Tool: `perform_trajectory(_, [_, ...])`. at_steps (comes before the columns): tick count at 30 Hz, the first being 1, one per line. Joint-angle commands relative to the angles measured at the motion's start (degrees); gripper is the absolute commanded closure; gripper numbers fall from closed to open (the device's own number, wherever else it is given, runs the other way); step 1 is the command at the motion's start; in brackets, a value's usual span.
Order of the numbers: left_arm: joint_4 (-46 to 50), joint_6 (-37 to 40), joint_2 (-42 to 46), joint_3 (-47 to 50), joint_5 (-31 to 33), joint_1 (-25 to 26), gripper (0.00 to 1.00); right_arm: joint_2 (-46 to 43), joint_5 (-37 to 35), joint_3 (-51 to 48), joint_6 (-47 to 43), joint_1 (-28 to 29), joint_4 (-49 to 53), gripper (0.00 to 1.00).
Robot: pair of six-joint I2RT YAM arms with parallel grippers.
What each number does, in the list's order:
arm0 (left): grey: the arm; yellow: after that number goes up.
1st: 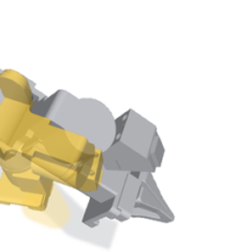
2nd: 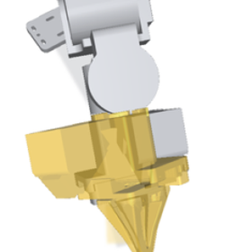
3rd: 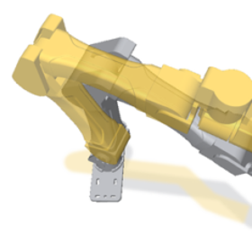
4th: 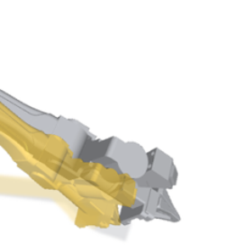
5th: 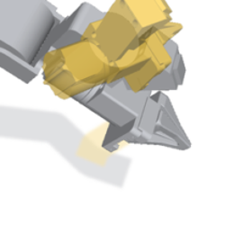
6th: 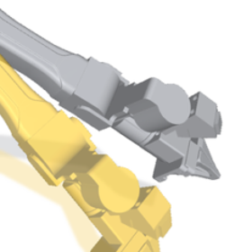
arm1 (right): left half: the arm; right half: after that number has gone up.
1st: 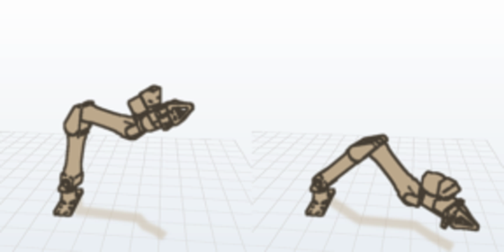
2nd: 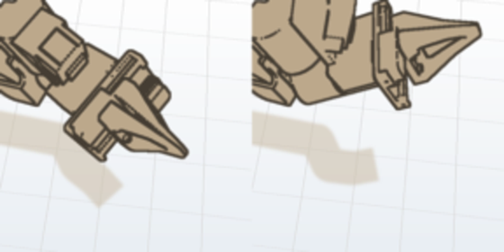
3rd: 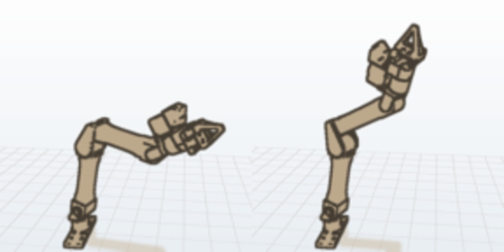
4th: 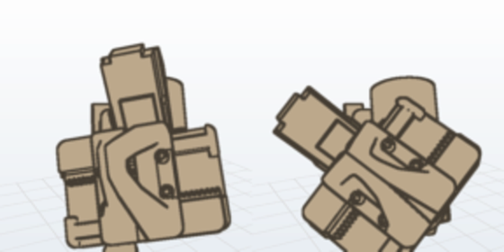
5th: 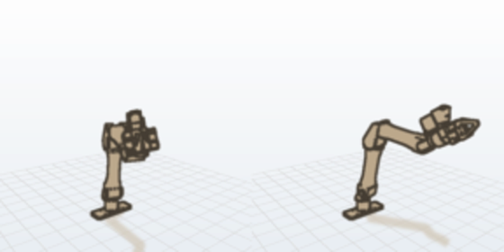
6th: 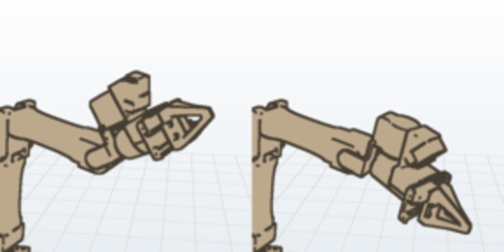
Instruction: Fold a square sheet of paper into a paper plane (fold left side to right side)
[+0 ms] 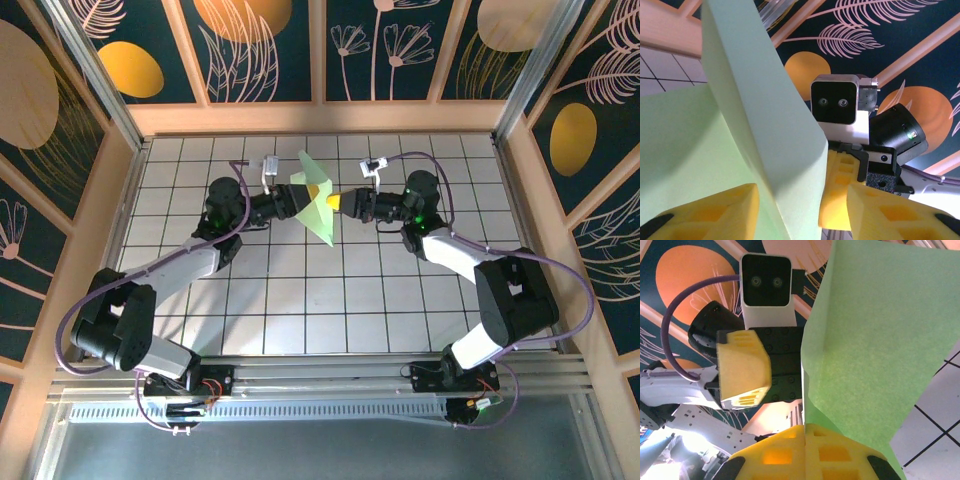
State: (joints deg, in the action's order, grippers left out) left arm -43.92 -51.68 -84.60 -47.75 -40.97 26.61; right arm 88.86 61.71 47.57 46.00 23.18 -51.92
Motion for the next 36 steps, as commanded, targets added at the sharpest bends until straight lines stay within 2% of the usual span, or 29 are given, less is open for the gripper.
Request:
perform_trajectory(1, [-3.25, 0.19, -0.87, -1.83, -1.66, 0.66, 0.62, -0.31, 1.44, 0.51, 1.11, 0.47, -3.54, 1.00])
perform_trajectory(5, [-4.16, -0.43, -1.01, -1.16, -0.11, 0.64, 0.82, -0.44, 1.23, 0.46, 0.99, 0.40, -3.37, 1.00])
perform_trajectory(7, [-4.88, -0.79, -0.80, -0.71, 0.93, 0.59, 0.89, -0.85, 0.80, 0.55, 0.31, 0.29, -2.36, 0.99])
perform_trajectory(10, [-6.35, -1.47, -0.35, -0.07, 2.41, 0.68, 0.98, -2.19, -0.77, 0.96, -2.09, -0.02, 1.29, 0.89])
perform_trajectory(14, [-7.16, -1.44, 0.39, -0.76, 3.47, 0.64, 0.99, -6.88, -5.31, 1.61, -8.55, -1.66, 10.75, 0.71])
perform_trajectory(18, [-7.06, -0.20, 1.22, -2.73, 3.79, 0.64, 0.99, -12.53, -11.13, 1.24, -15.01, -3.65, 19.78, 0.46])
perform_trajectory(22, [-8.16, -0.15, 1.23, -4.87, 3.13, 0.64, 1.00, -15.31, -11.66, -0.16, -16.81, -4.70, 24.48, 0.31])
perform_trajectory(28, [-10.83, -2.19, 0.55, -6.54, 1.35, 0.90, 1.00, -15.31, -7.21, -0.83, -16.49, -1.50, 22.96, 0.21])
perform_trajectory(36, [-10.48, -2.98, 0.13, -6.66, 0.43, 2.02, 0.99, -10.61, -4.52, 3.40, -14.07, 1.23, 17.16, 0.22])
